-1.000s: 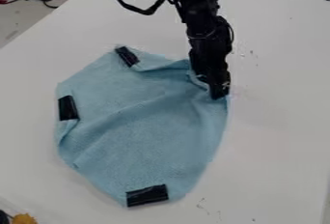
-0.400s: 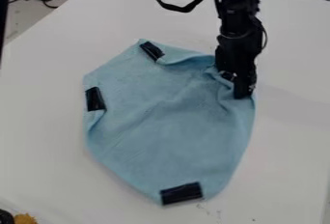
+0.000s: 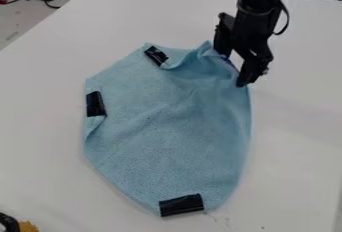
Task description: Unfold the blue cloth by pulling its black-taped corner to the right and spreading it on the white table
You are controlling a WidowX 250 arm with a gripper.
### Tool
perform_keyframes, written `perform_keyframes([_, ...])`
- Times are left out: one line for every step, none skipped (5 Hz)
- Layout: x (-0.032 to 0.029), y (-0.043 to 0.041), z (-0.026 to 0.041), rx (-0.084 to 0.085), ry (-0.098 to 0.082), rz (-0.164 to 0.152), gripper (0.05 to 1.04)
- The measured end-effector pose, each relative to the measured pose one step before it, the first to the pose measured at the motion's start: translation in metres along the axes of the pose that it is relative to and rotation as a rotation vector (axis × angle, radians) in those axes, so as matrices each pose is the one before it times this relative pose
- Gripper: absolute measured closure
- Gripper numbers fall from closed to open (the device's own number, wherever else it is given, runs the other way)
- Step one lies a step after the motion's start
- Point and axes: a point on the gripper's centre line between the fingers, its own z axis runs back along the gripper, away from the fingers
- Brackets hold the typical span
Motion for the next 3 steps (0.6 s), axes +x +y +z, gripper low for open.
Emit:
perform_keyframes([0.00970,0.00093,0.03212,0.0291,-0.0585,0.0272,0.083])
perform_keyframes([0.00540,-0.00106,0.01354,-0.0199,-0.0399,0.0196,0.083])
perform_keyframes([0.00650,-0.00128,0.00889,-0.0236,-0.0156,0.0377,0.083])
